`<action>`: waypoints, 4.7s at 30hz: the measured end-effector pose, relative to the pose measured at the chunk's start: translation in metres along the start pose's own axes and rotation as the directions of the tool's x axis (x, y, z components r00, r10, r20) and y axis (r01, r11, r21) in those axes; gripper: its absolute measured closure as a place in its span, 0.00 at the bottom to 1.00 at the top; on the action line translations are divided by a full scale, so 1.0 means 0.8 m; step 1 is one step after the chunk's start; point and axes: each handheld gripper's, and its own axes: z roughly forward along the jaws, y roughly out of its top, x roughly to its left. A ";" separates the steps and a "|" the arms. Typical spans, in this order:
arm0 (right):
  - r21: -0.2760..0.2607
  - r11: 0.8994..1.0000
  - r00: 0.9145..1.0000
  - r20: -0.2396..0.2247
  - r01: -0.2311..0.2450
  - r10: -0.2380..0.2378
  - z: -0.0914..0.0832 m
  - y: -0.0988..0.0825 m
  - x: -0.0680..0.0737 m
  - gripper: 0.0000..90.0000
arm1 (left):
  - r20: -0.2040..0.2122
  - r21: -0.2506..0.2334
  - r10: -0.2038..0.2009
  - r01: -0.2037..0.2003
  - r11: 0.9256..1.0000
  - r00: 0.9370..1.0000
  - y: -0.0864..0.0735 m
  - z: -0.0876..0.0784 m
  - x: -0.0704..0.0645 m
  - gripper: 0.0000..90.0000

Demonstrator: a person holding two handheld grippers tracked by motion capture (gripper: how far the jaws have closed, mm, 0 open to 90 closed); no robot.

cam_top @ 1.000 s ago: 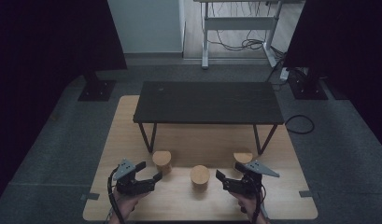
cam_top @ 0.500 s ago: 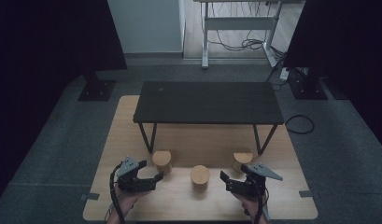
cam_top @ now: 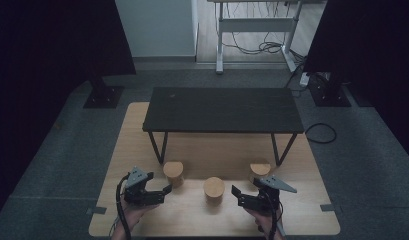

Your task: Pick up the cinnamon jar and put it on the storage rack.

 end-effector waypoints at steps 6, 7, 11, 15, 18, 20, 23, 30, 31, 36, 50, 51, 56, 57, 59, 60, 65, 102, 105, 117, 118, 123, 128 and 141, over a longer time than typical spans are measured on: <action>-0.007 1.000 1.000 -0.009 0.006 -0.006 -0.003 0.000 0.001 0.04 | -0.020 0.009 0.001 -0.001 1.000 1.000 -0.002 0.007 -0.003 0.11; -0.008 1.000 1.000 -0.009 0.007 -0.007 -0.003 0.000 0.001 0.04 | -0.020 0.010 -0.002 0.002 1.000 1.000 -0.002 0.009 -0.002 0.11; 0.001 1.000 1.000 0.000 -0.001 0.001 -0.001 0.000 0.002 0.04 | -0.024 0.019 -0.009 0.009 1.000 1.000 -0.004 0.017 0.000 0.10; 0.010 1.000 1.000 -0.003 0.001 -0.001 0.000 0.000 0.001 0.04 | -0.027 0.026 -0.013 0.014 1.000 1.000 -0.006 0.025 0.001 0.10; 0.013 1.000 1.000 -0.005 0.003 -0.003 0.001 -0.001 0.001 0.04 | -0.029 0.026 -0.018 0.019 0.999 0.999 -0.007 0.031 0.002 0.10; 0.014 1.000 1.000 -0.004 0.003 -0.002 0.001 -0.001 0.001 0.04 | -0.038 0.026 -0.013 0.014 1.000 0.999 -0.007 0.035 0.002 0.10; 0.018 1.000 1.000 0.000 0.001 -0.001 0.002 -0.001 0.002 0.04 | -0.033 0.021 -0.009 0.010 1.000 0.999 -0.006 0.041 0.004 0.10; 0.029 1.000 1.000 -0.005 0.003 -0.003 0.004 -0.001 0.003 0.04 | -0.009 0.021 -0.008 0.008 1.000 1.000 -0.005 0.051 0.009 0.10; 0.032 1.000 1.000 -0.008 0.001 -0.001 0.005 -0.001 0.003 0.04 | -0.009 0.025 -0.005 0.005 1.000 1.000 -0.005 0.053 0.010 0.10; 0.031 1.000 1.000 -0.007 -0.001 0.002 0.004 -0.001 0.003 0.04 | -0.004 0.036 0.002 -0.002 0.999 1.000 -0.004 0.061 0.010 0.10; 0.036 0.999 1.000 -0.014 0.008 -0.007 0.004 -0.002 0.005 0.03 | -0.002 0.032 0.025 -0.025 0.999 1.000 0.002 0.075 0.007 0.10; 0.036 0.999 1.000 -0.015 0.009 -0.009 0.004 -0.002 0.006 0.03 | -0.014 0.030 0.024 -0.023 0.999 1.000 0.001 0.077 0.005 0.09; 0.030 0.999 1.000 -0.023 0.011 -0.010 0.000 -0.002 0.005 0.03 | -0.021 0.030 0.026 -0.026 0.999 0.999 0.002 0.083 0.005 0.09; 0.028 1.000 1.000 -0.023 0.010 -0.010 -0.001 -0.002 0.004 0.03 | -0.022 0.034 0.029 -0.028 0.999 0.999 0.002 0.085 0.004 0.09; 0.030 1.000 1.000 -0.025 0.009 -0.008 -0.001 -0.002 0.003 0.03 | -0.022 0.040 0.033 -0.032 0.999 0.999 0.004 0.089 0.005 0.09; 0.033 0.999 1.000 -0.030 0.007 -0.006 -0.002 -0.002 0.002 0.03 | -0.020 0.044 0.035 -0.034 0.998 0.999 0.005 0.091 0.005 0.09; 0.034 0.999 0.999 -0.040 0.008 -0.007 -0.003 -0.001 0.003 0.03 | -0.023 0.045 0.027 -0.026 0.999 0.999 0.007 0.099 0.005 0.10; 0.039 0.999 0.997 -0.071 -0.024 0.026 -0.004 -0.002 -0.005 0.04 | -0.046 -0.020 0.066 -0.067 0.998 0.997 0.005 0.081 -0.009 0.28; 0.037 0.999 0.998 -0.067 -0.017 0.020 -0.004 -0.002 -0.004 0.04 | -0.042 -0.031 0.072 -0.074 0.997 0.996 0.008 0.073 -0.013 0.28; 0.044 0.999 0.997 -0.079 -0.020 0.024 -0.003 -0.002 -0.006 0.04 | -0.028 -0.088 0.119 -0.121 0.989 0.993 0.018 0.043 -0.029 0.28; 0.044 0.999 0.997 -0.079 -0.020 0.024 -0.003 -0.002 -0.006 0.04 | -0.028 -0.088 0.119 -0.121 0.989 0.993 0.018 0.043 -0.029 0.28; 0.048 0.999 0.997 -0.077 -0.016 0.019 -0.003 -0.001 -0.005 0.05 | -0.021 -0.108 0.141 -0.142 0.984 0.990 0.022 0.032 -0.033 0.28; 0.051 0.999 0.997 -0.077 -0.009 0.013 -0.003 -0.001 -0.004 0.05 | -0.030 -0.119 0.158 -0.160 0.980 0.987 0.023 0.025 -0.037 0.28; 0.062 0.998 0.997 -0.079 -0.002 0.007 -0.001 -0.001 -0.004 0.05 | -0.023 -0.144 0.156 -0.158 0.977 0.988 0.026 0.011 -0.034 0.28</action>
